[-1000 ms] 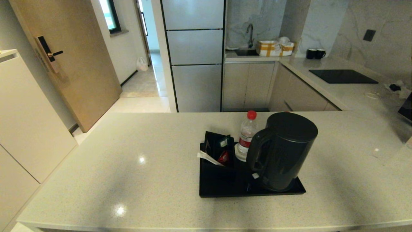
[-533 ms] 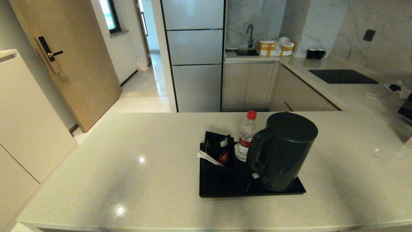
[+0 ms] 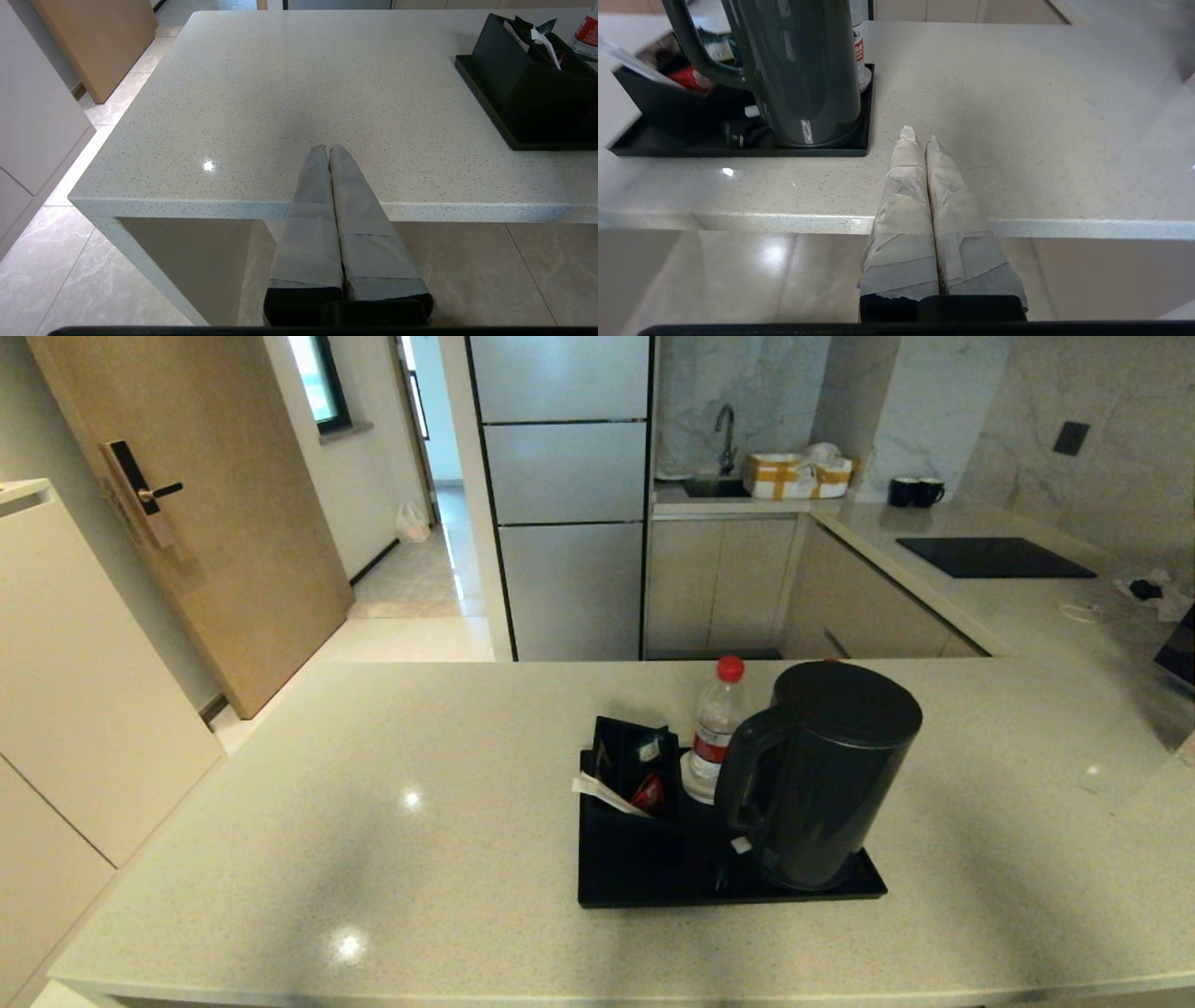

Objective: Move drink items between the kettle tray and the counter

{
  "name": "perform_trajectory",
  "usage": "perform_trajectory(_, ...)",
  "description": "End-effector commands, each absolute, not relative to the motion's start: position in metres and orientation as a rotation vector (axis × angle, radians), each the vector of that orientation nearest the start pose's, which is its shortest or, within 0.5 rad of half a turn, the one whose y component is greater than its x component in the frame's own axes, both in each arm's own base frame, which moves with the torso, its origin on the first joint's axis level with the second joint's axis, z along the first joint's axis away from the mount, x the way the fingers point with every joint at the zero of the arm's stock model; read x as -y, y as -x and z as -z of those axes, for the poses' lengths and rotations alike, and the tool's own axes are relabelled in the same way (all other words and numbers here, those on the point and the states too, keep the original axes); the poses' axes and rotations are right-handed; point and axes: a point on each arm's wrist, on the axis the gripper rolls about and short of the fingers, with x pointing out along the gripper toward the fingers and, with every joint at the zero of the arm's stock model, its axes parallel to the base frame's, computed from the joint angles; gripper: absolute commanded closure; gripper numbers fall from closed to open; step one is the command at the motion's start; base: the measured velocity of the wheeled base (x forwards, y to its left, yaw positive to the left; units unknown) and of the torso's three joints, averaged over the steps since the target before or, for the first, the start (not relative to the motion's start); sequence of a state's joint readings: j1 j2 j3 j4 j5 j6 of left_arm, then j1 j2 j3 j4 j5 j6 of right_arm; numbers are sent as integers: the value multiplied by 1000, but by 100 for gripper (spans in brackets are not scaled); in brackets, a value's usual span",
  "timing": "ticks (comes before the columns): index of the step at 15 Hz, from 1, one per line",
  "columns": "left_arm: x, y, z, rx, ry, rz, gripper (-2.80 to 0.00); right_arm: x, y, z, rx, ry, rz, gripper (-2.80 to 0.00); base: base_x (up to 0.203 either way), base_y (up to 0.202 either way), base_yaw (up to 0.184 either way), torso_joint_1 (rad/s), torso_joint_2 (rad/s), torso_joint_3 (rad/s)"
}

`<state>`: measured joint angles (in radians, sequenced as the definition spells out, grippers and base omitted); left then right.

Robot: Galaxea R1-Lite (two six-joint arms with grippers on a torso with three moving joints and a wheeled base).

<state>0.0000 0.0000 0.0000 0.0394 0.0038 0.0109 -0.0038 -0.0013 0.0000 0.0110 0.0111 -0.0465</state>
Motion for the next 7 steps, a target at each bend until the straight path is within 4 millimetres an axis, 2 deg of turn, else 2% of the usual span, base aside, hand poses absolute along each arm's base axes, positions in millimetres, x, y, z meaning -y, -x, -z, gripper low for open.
perform_trajectory(1,0,23,-71,-40,-11,-5,0,0,23,-75,-8,22,-6,0,0,0,0,0,0,0)
perform_trajectory(7,0,23,-71,-40,-11,-4,0,0,23,-75,-9,15,-5,0,0,0,0,0,0,0)
